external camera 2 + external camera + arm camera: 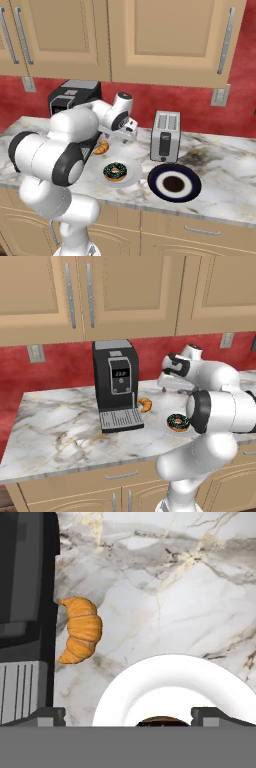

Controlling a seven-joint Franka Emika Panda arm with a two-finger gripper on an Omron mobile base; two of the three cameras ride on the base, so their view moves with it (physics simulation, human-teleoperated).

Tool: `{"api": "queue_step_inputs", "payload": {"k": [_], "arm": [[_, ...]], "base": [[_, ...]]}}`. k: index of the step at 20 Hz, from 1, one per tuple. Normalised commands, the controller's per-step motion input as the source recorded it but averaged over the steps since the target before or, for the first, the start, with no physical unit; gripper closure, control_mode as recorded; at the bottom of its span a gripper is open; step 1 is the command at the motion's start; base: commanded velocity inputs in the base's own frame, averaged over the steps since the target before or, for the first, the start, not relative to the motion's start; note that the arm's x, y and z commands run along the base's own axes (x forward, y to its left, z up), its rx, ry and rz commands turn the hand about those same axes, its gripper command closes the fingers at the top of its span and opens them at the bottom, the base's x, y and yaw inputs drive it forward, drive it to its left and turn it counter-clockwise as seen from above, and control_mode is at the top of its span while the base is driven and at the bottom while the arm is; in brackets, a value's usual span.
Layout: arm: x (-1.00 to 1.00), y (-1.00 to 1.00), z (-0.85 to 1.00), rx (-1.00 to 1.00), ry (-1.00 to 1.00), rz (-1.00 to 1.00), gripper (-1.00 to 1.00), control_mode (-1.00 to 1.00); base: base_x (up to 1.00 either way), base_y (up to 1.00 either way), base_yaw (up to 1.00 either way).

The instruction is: Place the pastries on the plates.

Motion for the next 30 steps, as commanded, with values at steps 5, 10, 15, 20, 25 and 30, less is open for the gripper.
{"api": "queue_step_inputs", "payload": {"k": [5,10,15,20,25,30], "arm": [[0.27,0.12,-0.31,0.05,0.05,0.00,-1.00,-1.00],[0.14,0.16,-0.42,0.06,0.08,0.00,-1.00,-1.00],[0.00,0.32,-0.05,0.04,0.01,0.00,-1.00,-1.00],[0.12,0.19,-0.04,0.02,0.00,0.00,-1.00,-1.00],[0.13,0.05,-0.11,0.01,0.00,0.00,-1.00,-1.00],[0.07,0.08,-0.33,0.00,0.00,0.00,-1.00,-1.00]], "base": [[0.00,0.00,0.00],[0.00,0.00,0.00],[0.00,0.00,0.00],[0.00,0.00,0.00],[0.00,0.00,0.00],[0.00,0.00,0.00]]}}
